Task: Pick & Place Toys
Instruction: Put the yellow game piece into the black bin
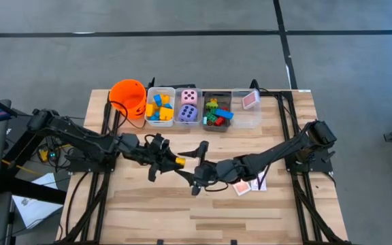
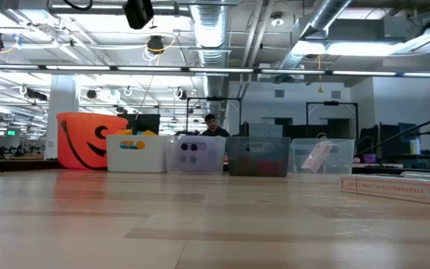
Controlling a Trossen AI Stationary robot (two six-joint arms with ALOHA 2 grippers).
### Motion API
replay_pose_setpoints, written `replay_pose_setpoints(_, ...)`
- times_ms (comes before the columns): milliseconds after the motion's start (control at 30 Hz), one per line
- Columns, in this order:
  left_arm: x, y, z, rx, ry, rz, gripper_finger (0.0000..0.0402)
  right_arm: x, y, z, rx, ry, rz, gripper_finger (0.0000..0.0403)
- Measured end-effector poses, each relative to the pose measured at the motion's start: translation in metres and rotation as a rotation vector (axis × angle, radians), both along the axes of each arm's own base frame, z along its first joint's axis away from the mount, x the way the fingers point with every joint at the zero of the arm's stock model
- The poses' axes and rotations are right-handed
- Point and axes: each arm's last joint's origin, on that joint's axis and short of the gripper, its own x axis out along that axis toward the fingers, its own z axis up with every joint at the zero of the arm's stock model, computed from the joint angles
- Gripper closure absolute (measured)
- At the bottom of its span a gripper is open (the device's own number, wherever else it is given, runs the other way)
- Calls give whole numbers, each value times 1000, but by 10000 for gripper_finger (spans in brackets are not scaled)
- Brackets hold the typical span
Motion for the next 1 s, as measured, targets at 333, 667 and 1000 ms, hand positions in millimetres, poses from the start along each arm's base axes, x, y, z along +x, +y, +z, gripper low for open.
replay_pose_setpoints(333, 0, 1, 0, 23, -3, 8, 312, 0, 0, 1, 6, -14, 0, 203)
replay_pose_setpoints(667, -1, 4, 2, 47, -13, 19, 287, 0, 0, 1, 13, -15, -4, 256)
replay_pose_setpoints(1000, -47, 30, 24, 207, 26, 22, 211, -3, -5, -2, 39, -11, -216, 256)
